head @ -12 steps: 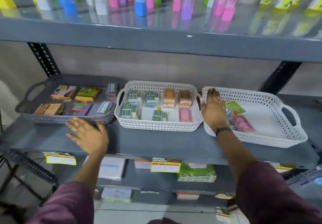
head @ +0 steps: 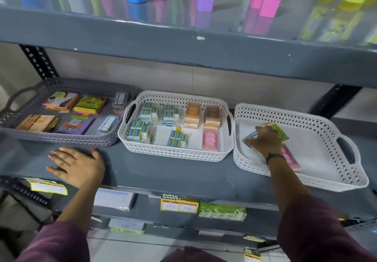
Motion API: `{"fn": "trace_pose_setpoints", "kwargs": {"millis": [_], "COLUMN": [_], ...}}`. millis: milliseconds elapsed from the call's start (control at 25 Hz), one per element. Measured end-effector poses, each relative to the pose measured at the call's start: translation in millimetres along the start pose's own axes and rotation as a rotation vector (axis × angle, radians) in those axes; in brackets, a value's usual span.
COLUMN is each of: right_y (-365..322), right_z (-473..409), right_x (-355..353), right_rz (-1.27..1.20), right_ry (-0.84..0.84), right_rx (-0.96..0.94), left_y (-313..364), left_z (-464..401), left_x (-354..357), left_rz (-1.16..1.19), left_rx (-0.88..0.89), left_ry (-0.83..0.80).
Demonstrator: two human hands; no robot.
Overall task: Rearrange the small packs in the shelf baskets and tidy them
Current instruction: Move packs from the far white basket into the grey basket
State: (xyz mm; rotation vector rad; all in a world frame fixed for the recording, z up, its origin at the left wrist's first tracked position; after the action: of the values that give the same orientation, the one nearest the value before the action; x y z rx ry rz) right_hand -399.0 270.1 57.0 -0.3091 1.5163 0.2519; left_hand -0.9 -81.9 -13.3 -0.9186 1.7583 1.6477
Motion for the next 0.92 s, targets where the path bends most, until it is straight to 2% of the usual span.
{"fn": "trace_pose_setpoints", "kwargs": {"millis": [120,240,440,600,720,920], "right_y": [-15.0,-76.1,-223.4,-359.3,-433.9,-471.5], "right_z": [8.8,27.4,66.1,106.2,121.5,112.4], "right_x": [-34.4,-57.7,-56.9,-47.8,-33.6,15.9], "right_rz": [-0.196,-0.271,-0.268,-0.190,-0.058,0.217], "right_ry": [0.167,0.232,0.147,0.111,0.109,0.001], "right_rx": [0.010,-0.179,-0.481,-0.768,-0.892,-0.920], "left_y": [-3.2,-4.9,-5.7,-9.8,-11.5,-10.5], "left_z": [-1.4,-5.2,-8.1,-15.2,-15.7,-13.4], "left_x": [5.3,5.1,2.4,-3.9,-6.6,-7.2], "left_rz": [-0.080,-0.084,-0.039,0.010,0.030,0.046], "left_rx": [-0.064,-0.080,-0.077,-0.081,-0.077,-0.069], "left_ry": [-0.085,-0.174,-0.381,-0.449,-0.442,-0.453]}}
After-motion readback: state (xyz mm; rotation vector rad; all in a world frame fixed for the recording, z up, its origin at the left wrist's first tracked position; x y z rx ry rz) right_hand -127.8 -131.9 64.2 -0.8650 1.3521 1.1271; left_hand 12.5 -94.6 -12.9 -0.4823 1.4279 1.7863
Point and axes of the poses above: each hand's wrist, its own z-axis away from the middle knuckle, its own x-axis out of the palm, y = z × x, the point moved 7 cm from there along -z, towards the middle knuckle, and after that the axes turned 13 degrees about z, right-handed, at the moved point
